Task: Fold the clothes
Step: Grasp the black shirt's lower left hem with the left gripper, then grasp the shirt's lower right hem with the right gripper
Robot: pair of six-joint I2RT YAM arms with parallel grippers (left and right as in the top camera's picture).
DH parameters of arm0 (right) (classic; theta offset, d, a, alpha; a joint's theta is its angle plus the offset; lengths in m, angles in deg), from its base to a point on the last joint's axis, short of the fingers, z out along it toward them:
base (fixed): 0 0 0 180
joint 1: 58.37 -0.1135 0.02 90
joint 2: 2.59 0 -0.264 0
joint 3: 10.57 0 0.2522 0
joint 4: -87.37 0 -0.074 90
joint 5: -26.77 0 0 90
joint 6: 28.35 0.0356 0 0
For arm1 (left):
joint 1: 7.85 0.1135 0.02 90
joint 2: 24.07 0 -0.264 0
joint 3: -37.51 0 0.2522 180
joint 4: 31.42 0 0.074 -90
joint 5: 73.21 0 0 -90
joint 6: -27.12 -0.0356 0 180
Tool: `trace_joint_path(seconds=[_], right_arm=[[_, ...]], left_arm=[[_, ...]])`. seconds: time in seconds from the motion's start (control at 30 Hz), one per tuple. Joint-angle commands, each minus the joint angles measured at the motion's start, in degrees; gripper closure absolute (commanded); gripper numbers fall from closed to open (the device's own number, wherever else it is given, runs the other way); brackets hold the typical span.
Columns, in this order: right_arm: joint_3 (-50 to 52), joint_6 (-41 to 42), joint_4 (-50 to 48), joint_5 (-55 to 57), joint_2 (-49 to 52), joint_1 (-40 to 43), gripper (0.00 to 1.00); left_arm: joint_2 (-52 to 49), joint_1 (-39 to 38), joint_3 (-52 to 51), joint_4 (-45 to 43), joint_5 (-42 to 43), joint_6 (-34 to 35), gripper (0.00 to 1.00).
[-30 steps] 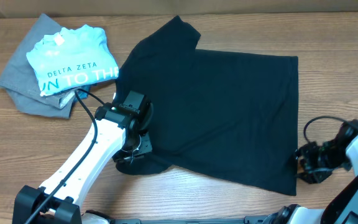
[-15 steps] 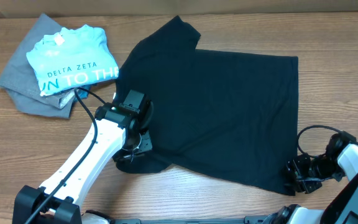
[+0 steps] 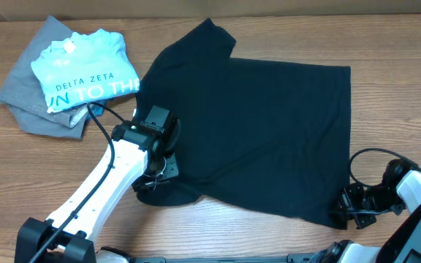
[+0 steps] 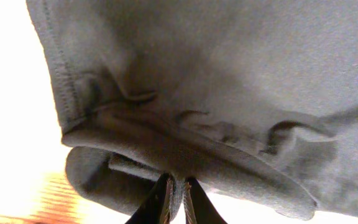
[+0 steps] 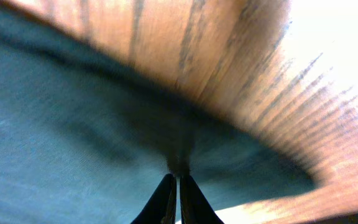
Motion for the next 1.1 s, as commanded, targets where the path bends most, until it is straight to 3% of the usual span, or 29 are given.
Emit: trace_joint_path(seconds=[0.0,0.2,0.3,0.7,1.07], right_arm=[[-5.4,-1.7,0.9,0.7,0.1,-0.2,0.96],[-11.3,-3.8,6.0,2.0,0.1,-0.2,0.96],[-10.8,-3.8,7.1,2.2,0.2,-0.2,0.8],[-4.1,3.4,4.0,2.9,0.2,-0.2,0.52],[1.5,10.0,-0.7,7.1,0.2,-0.2,0.57]], left_arm=[[-0.1,0.5,1.2,0.8,-2.7,-1.2,0.9],[-0.1,3.7,1.2,1.6,-2.2,-1.2,0.9],[-0.1,4.7,1.2,1.4,-2.1,-1.6,0.91],[-0.1,5.4,1.2,0.0,-2.2,-3.3,0.87],[-0.1,5.4,1.2,-0.9,-2.5,-5.0,0.84]])
